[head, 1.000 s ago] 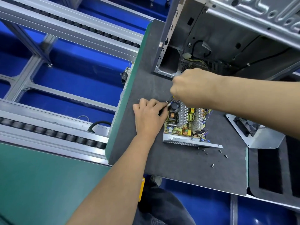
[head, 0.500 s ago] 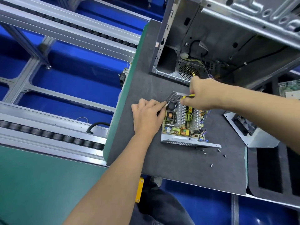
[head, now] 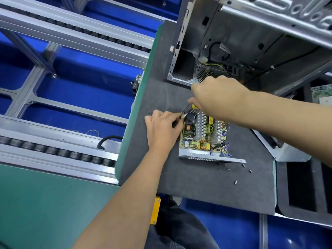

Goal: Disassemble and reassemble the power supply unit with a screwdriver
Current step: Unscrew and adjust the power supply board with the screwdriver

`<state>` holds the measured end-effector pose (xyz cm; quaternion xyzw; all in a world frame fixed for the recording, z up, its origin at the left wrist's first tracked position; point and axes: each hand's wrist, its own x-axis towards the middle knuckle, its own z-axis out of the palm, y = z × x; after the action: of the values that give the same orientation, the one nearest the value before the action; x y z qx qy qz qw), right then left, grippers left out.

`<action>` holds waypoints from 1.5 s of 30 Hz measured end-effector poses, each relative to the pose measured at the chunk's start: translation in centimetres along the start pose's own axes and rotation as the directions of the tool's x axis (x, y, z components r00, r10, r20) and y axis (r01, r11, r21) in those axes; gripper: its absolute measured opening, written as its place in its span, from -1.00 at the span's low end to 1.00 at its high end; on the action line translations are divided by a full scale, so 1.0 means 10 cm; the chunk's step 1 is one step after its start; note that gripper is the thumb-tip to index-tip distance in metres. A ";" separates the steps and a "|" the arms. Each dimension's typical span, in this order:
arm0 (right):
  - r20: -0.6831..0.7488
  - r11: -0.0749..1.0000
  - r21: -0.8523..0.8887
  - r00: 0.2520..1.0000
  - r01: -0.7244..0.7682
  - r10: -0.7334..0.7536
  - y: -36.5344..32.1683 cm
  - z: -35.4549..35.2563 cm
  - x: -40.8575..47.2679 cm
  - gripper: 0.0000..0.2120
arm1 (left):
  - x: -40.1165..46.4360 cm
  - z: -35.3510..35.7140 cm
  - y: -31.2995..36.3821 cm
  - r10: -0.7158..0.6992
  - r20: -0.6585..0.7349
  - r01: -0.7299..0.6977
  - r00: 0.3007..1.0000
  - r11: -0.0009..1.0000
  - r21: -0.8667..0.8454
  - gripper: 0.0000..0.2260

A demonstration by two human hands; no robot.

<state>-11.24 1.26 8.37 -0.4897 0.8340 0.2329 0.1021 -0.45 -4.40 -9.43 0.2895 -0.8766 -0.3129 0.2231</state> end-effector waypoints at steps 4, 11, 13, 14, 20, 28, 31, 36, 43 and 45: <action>0.051 0.985 0.169 0.998 0.019 -0.028 0.01 0.00 -0.07 -0.78 | 0.00 -0.01 0.01 0.004 0.014 -0.004 1.000 0.999 0.041 -0.89; -0.033 0.943 -0.246 0.970 0.226 -0.241 -0.07 -0.08 -0.08 -0.75 | 0.01 -0.03 0.03 0.005 0.029 -0.006 1.000 0.999 0.033 -0.87; -0.009 0.934 -0.278 0.971 0.226 -0.238 -0.10 -0.10 -0.03 -0.77 | 0.00 -0.04 0.02 0.005 0.032 -0.006 0.999 1.000 0.022 -0.87; -0.003 0.930 -0.283 0.970 0.232 -0.243 -0.11 -0.10 0.00 -0.78 | -0.01 -0.04 0.02 0.008 0.030 -0.009 1.000 1.000 0.020 -0.86; 0.037 0.976 -0.147 0.987 0.159 -0.155 -0.05 -0.17 0.06 -0.80 | -0.03 -0.03 0.00 0.044 0.003 -0.044 0.999 0.999 0.020 -0.87; 0.083 0.999 0.043 0.996 -0.022 0.018 -0.12 -0.21 0.15 -0.85 | -0.03 -0.02 -0.01 0.025 0.024 -0.026 0.999 0.999 0.038 -0.86; 0.071 0.991 0.101 0.995 -0.084 0.077 -0.13 -0.16 0.09 -0.85 | -0.03 -0.02 -0.02 0.031 0.049 -0.034 0.998 0.997 0.064 -0.84; 0.050 0.938 0.281 0.979 -0.203 0.197 0.18 -0.02 -0.24 -0.67 | -0.02 -0.02 -0.02 0.031 0.074 -0.036 0.997 0.996 0.080 -0.83; 0.034 0.585 0.744 0.893 -0.322 0.449 0.77 0.46 -1.07 -0.74 | -0.06 -0.05 -0.01 0.108 0.055 -0.113 0.993 0.988 0.108 -0.83; 0.045 0.413 0.846 0.818 -0.337 0.574 0.87 0.75 -1.27 -0.77 | -0.06 -0.06 0.01 0.118 0.070 -0.127 0.991 0.983 0.132 -0.82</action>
<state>-12.87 18.23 9.42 -0.1602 0.9489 -0.2305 0.1442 0.30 -4.23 -9.10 0.2398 -0.9185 -0.2469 0.1945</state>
